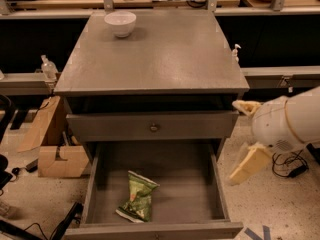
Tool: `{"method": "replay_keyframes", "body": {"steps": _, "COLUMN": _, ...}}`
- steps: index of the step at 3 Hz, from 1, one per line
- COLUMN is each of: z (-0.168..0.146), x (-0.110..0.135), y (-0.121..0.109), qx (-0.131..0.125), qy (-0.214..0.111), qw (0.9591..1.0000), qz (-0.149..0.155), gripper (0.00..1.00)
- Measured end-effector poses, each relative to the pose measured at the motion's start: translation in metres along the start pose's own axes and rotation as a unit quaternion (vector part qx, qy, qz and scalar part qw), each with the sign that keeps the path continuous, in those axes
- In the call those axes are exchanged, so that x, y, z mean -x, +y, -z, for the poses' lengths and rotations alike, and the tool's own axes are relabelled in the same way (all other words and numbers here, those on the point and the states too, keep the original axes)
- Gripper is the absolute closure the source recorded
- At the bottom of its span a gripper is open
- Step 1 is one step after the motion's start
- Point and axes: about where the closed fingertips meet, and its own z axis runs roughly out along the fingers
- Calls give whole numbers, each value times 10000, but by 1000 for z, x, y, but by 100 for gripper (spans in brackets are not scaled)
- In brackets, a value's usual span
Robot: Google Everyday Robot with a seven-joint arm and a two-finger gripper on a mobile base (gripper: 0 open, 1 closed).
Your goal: Pick green jalapeno chip bag from middle drawer and place on counter
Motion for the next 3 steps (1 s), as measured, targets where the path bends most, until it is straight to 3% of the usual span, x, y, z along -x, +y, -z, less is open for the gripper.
{"method": "replay_keyframes", "body": {"steps": 1, "z": -62, "x": -4, "y": 9, "qx": -8, "qy": -656, "qw": 9978, "qz": -72, "gripper": 0}}
{"method": "replay_keyframes", "body": {"steps": 2, "z": -104, "x": -7, "y": -11, "qx": -341, "qy": -808, "qw": 9959, "qz": -227, "gripper": 0}}
{"method": "replay_keyframes", "body": {"steps": 3, "z": -109, "x": -6, "y": -25, "qx": -584, "qy": -826, "qw": 9944, "qz": -298, "gripper": 0}}
